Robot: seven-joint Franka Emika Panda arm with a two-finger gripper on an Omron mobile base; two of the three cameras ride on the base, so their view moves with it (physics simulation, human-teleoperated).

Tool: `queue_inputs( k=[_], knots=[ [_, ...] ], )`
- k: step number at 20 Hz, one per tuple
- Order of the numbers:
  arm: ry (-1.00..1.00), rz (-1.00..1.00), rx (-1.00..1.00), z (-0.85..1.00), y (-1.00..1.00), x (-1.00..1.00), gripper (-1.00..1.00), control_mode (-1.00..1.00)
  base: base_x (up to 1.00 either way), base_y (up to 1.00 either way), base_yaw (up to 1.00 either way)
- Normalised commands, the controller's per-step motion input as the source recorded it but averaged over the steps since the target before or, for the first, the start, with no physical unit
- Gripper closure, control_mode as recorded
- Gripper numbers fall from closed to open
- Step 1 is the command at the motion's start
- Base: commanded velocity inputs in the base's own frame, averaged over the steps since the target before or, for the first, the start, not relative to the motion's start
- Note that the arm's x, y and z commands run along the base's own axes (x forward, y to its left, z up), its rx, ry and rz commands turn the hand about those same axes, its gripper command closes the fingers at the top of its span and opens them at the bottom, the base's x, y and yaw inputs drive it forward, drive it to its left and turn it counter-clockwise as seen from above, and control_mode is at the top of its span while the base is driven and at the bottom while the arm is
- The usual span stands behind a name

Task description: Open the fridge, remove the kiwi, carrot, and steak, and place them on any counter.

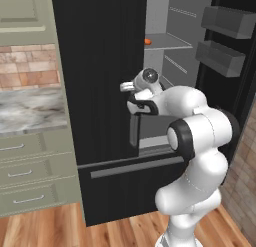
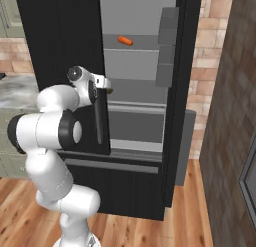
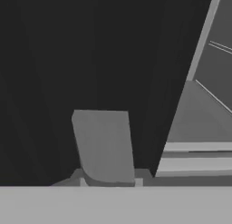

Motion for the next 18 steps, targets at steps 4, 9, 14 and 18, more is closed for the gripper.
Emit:
queue_inputs(
  k=[4,9,14,18],
  knots=[
    [0.00,-0.25,0.00,-0.04,0.16,-1.00,1.00,-1.00,0.00,0.00,0.00],
    [0.00,-0.28,0.00,-0.04,0.31,-1.00,1.00,-1.00,0.00,0.00,0.00],
    [0.00,-0.30,0.00,-0.09,0.66,-1.00,1.00,-1.00,0.00,0.00,0.00],
    [0.00,-0.29,0.00,-0.12,0.39,-1.00,1.00,-1.00,0.00,0.00,0.00]
  ],
)
